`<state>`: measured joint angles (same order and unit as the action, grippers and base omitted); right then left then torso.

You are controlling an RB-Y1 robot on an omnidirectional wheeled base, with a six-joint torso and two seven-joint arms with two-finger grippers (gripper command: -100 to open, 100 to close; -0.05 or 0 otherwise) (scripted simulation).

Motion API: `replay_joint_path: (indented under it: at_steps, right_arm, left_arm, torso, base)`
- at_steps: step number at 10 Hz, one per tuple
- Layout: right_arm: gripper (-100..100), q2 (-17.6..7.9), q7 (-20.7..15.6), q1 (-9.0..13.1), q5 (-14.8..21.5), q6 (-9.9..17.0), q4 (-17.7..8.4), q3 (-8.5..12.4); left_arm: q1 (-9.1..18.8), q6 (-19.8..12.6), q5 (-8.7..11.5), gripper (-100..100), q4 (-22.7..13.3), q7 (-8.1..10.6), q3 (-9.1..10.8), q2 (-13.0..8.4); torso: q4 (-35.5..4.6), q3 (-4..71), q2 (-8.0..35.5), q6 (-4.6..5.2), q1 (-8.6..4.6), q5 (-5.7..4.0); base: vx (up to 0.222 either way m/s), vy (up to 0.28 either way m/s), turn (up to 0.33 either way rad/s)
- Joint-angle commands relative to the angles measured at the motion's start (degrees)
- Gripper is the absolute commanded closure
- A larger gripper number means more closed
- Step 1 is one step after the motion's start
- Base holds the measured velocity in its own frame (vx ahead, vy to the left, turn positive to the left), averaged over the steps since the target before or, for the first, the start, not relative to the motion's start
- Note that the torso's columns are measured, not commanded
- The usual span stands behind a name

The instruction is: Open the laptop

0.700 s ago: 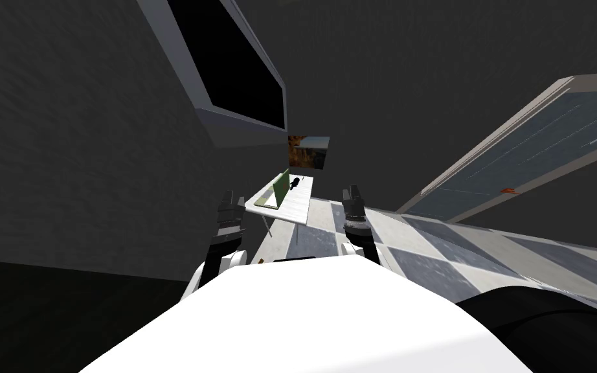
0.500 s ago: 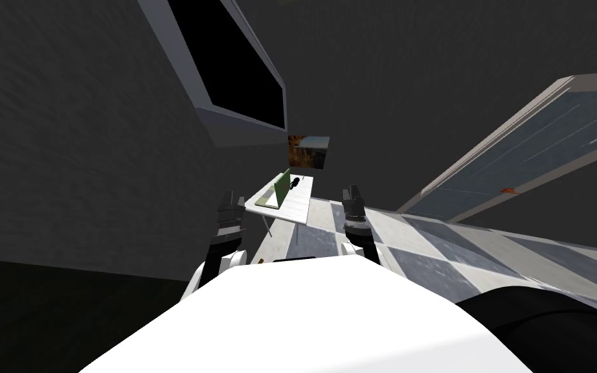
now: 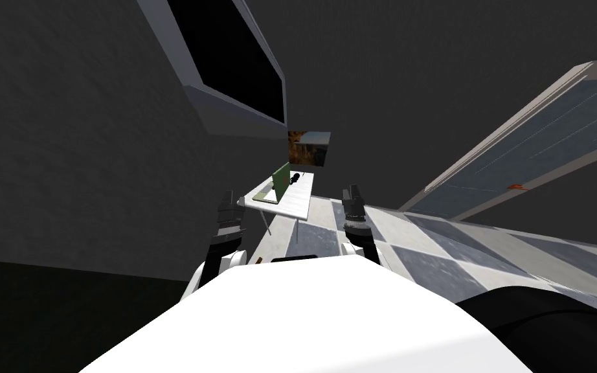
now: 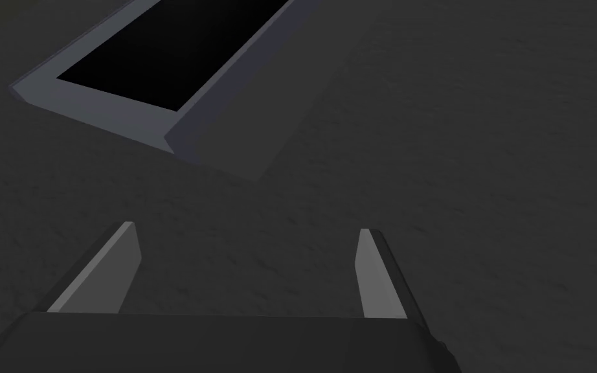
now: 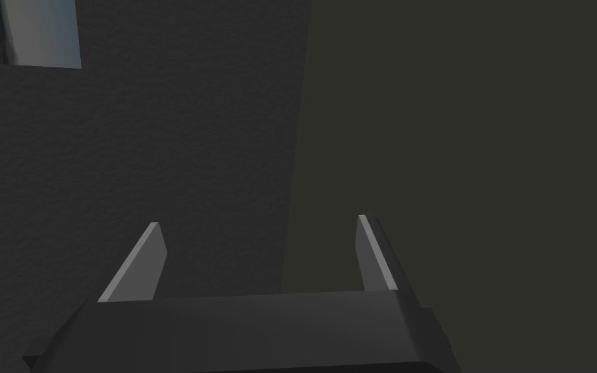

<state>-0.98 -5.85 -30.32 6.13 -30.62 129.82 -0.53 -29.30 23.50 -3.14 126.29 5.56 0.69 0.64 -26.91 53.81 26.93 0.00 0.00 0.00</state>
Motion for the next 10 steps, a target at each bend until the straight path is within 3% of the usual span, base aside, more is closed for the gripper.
replay_joint_path:
  at_steps: [1,2,3,5,10]
  right_arm:
    - [0,0.0,0.0,0.0,0.0,0.0,0.0,0.0]
    - [0,0.0,0.0,0.0,0.0,0.0,0.0,0.0]
    - [0,0.0,0.0,0.0,0.0,0.0,0.0,0.0]
    - [0,0.0,0.0,0.0,0.0,0.0,0.0,0.0]
    - [0,0.0,0.0,0.0,0.0,0.0,0.0,0.0]
  left_arm:
    - [0.0,0.0,0.0,0,0.0,0.0,0.0,0.0]
    - [0.0,0.0,0.0,0,0.0,0.0,0.0,0.0]
    - [-0.2,-1.3,0.3,-100,0.2,0.4,0.5,-2.7]
    - [-0.6,-3.2,0.7,-100,0.5,0.99,1.23,-5.3]
    - [-2.1,-10.4,2.3,-100,2.1,3.29,4.07,-11.8]
  torso:
    - [-4.2,8.5,4.2,0.0,0.0,0.0]
    - [-8.5,16.9,8.5,0.0,0.0,0.0]
    - [-12.7,25.4,12.7,0.0,0.0,0.0]
    - [-15.1,30.4,15.2,0.01,-0.02,0.0]
    - [-15.4,30.7,15.4,0.0,-0.01,0.0]
  base:
    - [0.0,0.0,0.0]
    - [0.0,0.0,0.0]
    - [0.002,-0.007,-0.067]
    - [-0.009,-0.015,-0.088]
    - [-0.01,-0.02,-0.106]
